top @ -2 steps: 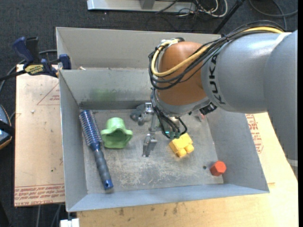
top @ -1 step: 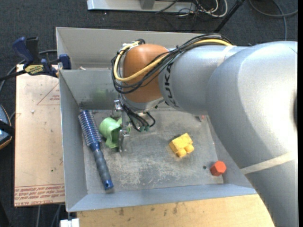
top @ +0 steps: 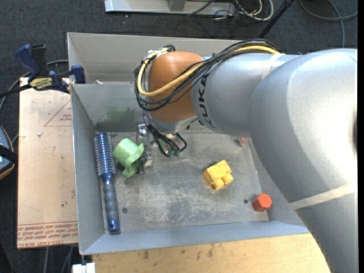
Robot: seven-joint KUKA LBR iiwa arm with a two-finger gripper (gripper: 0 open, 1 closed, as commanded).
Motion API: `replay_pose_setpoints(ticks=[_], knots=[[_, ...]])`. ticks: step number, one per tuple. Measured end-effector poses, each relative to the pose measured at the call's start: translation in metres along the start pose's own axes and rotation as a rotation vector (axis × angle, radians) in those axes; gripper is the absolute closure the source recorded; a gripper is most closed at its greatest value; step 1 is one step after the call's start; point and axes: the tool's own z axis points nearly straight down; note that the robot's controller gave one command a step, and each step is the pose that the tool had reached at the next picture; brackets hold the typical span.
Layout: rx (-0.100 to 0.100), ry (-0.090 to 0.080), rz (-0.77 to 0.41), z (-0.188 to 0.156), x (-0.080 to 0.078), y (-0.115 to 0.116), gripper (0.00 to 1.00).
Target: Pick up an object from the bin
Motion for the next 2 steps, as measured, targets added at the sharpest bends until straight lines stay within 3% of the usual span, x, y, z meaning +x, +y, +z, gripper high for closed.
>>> replay_pose_setpoints(ticks=[1, 2], knots=[[-0.001, 0.001, -0.28, -0.126, -0.013, 0.028, 1.0], [-0.001, 0.008, -0.188, -0.132, -0.007, 0.048, 1.0]])
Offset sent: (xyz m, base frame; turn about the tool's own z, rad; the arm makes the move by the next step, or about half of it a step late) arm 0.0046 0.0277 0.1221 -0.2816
